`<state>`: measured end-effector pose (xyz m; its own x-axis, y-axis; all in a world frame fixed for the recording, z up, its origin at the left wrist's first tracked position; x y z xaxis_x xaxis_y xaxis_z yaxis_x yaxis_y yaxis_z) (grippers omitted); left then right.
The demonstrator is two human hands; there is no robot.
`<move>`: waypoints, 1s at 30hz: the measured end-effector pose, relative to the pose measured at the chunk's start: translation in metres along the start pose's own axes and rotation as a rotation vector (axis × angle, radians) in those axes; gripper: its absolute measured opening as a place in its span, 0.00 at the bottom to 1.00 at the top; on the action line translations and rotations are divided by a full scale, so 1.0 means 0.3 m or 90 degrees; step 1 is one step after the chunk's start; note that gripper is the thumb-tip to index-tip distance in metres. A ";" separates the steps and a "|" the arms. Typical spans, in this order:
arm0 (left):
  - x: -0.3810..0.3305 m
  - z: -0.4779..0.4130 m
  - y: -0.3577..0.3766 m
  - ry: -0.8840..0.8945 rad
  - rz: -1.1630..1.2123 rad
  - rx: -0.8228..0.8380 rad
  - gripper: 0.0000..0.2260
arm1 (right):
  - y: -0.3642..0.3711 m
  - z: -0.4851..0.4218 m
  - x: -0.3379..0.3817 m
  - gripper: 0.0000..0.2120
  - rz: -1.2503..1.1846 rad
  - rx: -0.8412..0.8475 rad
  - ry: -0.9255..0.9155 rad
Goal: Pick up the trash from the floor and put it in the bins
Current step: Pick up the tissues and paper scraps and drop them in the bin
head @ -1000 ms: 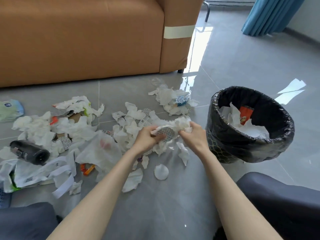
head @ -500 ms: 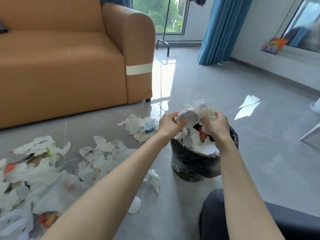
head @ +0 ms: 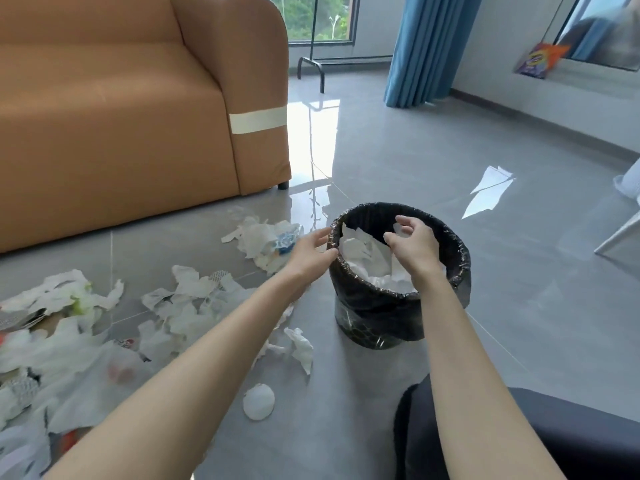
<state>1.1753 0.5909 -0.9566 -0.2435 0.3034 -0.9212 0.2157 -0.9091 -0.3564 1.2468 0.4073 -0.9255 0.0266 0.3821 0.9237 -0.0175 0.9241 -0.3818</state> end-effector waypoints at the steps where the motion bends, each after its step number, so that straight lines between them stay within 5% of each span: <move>1: 0.007 0.005 -0.029 0.003 0.001 -0.012 0.23 | 0.010 0.004 0.013 0.20 -0.015 -0.007 -0.011; 5: 0.051 0.049 -0.183 0.005 0.004 -0.062 0.20 | 0.118 0.060 0.094 0.14 -0.044 0.032 -0.065; 10: 0.224 0.141 -0.376 -0.036 -0.032 -0.139 0.18 | 0.394 0.195 0.112 0.12 -0.016 0.205 -0.098; 19: 0.815 0.417 -0.510 -0.261 -0.287 -0.130 0.27 | 0.840 0.506 -0.326 0.18 0.255 0.508 0.049; 23: 0.982 0.564 -0.527 -0.355 -0.393 -0.117 0.38 | 0.903 0.635 -0.530 0.23 0.386 0.520 0.044; 30: 1.207 0.622 -0.465 -0.419 -0.362 -0.042 0.53 | 0.909 0.703 -0.667 0.29 0.508 0.494 -0.025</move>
<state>0.8806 0.7741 -1.2114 -0.8236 0.4611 -0.3304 -0.0559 -0.6456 -0.7617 1.0259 0.5815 -1.2079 -0.3019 0.8518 0.4281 -0.6362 0.1544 -0.7559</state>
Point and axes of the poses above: each hand's wrist, its own z-axis away from the middle knuckle, its own y-axis out of the palm, x = y × z, the point moved 10 cm from there along -z, towards the middle knuckle, and after that the axes turned 6 degrees about -z, right-handed, at the moved point
